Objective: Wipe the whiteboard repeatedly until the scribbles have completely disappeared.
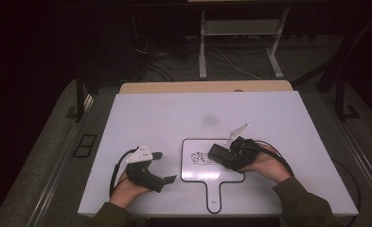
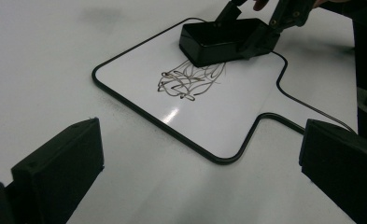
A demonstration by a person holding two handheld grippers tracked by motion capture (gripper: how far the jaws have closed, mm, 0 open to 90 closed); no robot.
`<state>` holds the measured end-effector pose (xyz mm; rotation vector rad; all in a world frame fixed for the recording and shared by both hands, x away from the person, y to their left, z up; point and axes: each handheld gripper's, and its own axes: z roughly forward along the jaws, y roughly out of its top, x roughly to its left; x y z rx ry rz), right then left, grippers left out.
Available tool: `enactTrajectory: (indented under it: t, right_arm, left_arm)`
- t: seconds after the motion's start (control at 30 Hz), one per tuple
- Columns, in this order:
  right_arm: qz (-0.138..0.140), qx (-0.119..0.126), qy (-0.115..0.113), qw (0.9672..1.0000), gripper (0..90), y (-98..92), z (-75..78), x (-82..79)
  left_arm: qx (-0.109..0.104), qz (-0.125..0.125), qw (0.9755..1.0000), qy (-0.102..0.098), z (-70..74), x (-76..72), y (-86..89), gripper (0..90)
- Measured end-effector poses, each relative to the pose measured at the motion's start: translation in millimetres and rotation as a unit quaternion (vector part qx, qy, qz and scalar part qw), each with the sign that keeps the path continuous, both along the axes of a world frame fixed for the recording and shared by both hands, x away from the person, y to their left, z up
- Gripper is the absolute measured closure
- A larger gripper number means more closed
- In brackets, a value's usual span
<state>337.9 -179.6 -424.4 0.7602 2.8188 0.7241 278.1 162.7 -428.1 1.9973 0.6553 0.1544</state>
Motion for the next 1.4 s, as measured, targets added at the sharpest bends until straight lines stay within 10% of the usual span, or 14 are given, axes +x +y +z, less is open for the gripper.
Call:
enactTrajectory:
  t: [0.6,1.4]
  right_arm:
    - [-0.039,0.005,-0.001,0.9992,38.6,-6.1,-0.8,41.1]
    - [0.008,-0.002,0.012,0.9999,38.6,6.2,1.2,-0.7]
  left_arm:
    - [0.004,-0.002,1.0000,0.001,-0.8,0.9,-0.4,0.0]
    - [0.000,0.000,1.0000,-0.001,0.2,-0.1,0.1,0.0]
